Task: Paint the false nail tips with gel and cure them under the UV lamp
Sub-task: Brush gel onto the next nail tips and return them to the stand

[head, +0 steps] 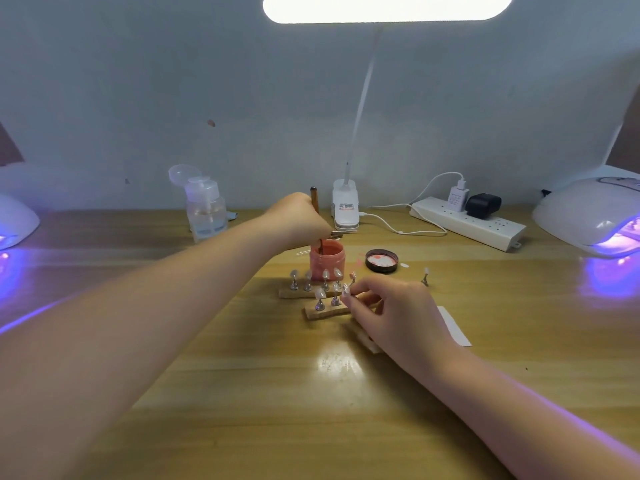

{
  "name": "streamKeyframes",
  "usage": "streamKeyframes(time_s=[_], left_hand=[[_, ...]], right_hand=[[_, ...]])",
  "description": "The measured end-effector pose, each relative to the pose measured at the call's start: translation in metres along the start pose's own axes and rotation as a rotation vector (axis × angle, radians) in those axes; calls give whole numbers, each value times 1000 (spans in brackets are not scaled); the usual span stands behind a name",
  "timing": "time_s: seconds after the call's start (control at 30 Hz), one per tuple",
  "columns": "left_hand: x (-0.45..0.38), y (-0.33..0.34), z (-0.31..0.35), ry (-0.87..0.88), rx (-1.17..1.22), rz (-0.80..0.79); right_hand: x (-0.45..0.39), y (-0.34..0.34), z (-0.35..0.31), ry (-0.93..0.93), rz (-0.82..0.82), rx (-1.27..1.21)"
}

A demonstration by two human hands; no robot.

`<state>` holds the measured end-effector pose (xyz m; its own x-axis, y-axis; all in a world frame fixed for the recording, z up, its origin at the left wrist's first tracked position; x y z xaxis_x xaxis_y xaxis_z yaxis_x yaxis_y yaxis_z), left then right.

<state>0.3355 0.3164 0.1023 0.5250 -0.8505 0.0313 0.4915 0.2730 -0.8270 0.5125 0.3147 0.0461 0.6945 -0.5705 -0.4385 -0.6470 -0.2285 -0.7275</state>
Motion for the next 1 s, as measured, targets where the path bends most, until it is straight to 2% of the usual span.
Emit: streamKeyframes(time_s=[0.23,0.37,0.53,0.67,0.77,0.87,1.0], left_hand=[[3,-30,-32,-99,488,149],[8,-31,-56,-189,664,106],[12,-17,-72,-238,766,-17],[22,-12,-77,-262,877,-17],[35,-13,-74,-168,1074,30],[52,-14,-65,6,1233,92],[80,-15,-48,313,1209,159]], right_hand=[[0,-1,-2,-2,30,25],[0,-2,0,10,47,6],[1,-3,0,9,63,-7],[1,-4,2,25,67,-68],[-1,-5,5,75,75,-196],[-3,-6,7,124,81,-356],[-5,-11,6,130,141,-537]])
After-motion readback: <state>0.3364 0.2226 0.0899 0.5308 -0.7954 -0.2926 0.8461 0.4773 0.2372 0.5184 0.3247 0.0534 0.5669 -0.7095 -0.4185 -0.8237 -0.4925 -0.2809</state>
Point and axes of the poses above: each hand's wrist, its own x-axis away from the middle knuckle, its own y-axis out of the palm, z = x × y, the point moved 6 cm from there along -x, towards the middle knuckle, and after that the axes turned 5 degrees about -z, right-handed, at the moved point
